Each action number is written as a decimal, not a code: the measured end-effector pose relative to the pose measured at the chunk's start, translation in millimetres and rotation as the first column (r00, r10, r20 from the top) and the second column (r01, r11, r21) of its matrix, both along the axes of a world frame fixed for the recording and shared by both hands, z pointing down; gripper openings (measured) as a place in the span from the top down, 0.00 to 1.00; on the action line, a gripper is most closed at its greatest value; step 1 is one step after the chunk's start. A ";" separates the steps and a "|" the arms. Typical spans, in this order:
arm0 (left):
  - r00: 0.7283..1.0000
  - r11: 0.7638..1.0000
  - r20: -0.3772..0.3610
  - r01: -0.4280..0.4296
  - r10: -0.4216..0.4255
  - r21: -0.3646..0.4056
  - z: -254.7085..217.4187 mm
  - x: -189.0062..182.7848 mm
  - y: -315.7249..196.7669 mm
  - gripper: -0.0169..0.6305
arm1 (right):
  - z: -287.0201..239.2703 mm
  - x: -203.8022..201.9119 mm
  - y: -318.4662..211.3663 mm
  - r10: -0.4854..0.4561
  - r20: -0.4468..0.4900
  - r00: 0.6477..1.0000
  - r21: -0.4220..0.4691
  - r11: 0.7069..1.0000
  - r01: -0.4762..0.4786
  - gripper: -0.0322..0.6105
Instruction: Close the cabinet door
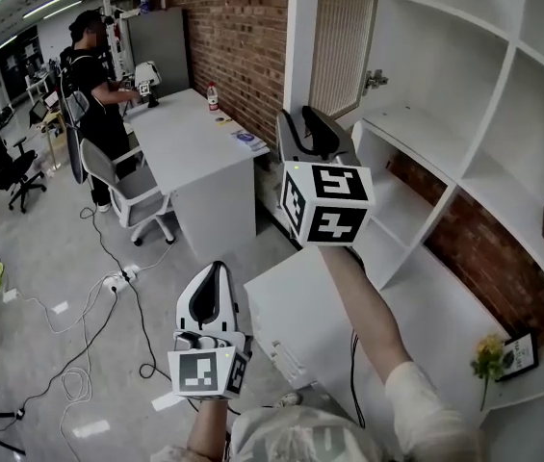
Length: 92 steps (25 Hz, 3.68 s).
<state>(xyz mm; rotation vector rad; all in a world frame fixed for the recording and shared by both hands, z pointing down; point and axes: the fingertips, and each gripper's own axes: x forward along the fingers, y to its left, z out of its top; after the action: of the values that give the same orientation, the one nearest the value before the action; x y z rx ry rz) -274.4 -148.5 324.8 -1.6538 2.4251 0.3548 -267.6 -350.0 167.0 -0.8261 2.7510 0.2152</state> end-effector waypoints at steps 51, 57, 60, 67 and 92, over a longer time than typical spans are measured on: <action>0.838 0.840 0.053 -0.541 0.542 -0.034 -2.9 154.3 -143.8 0.95 | 3.7 257.1 -95.2 0.500 -0.012 0.866 0.051 0.865 -0.499 0.83; 0.832 0.834 0.055 -0.551 0.552 -0.033 -1.6 149.2 -153.8 0.95 | 2.1 265.8 -109.0 0.552 -0.017 0.834 0.053 0.833 -0.550 0.83; 0.834 0.836 0.051 -0.548 0.549 -0.029 -2.1 145.0 -158.4 0.95 | 2.4 268.6 -115.1 0.564 -0.022 0.826 0.047 0.826 -0.562 0.83; 0.821 0.822 0.046 -0.568 0.569 -0.036 2.4 147.1 -172.7 0.95 | 2.4 276.2 -129.1 0.614 -0.044 0.788 0.073 0.789 -0.611 0.83; 0.817 0.816 0.015 -0.576 0.577 -0.057 13.3 142.1 -201.4 0.95 | 2.8 297.2 -174.9 0.675 -0.077 0.733 0.042 0.737 -0.674 0.84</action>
<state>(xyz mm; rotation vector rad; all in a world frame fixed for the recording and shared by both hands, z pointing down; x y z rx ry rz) -132.3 -350.0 338.1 -2.3799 1.8603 0.3435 29.6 -524.9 169.7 -1.8343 2.3802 0.4065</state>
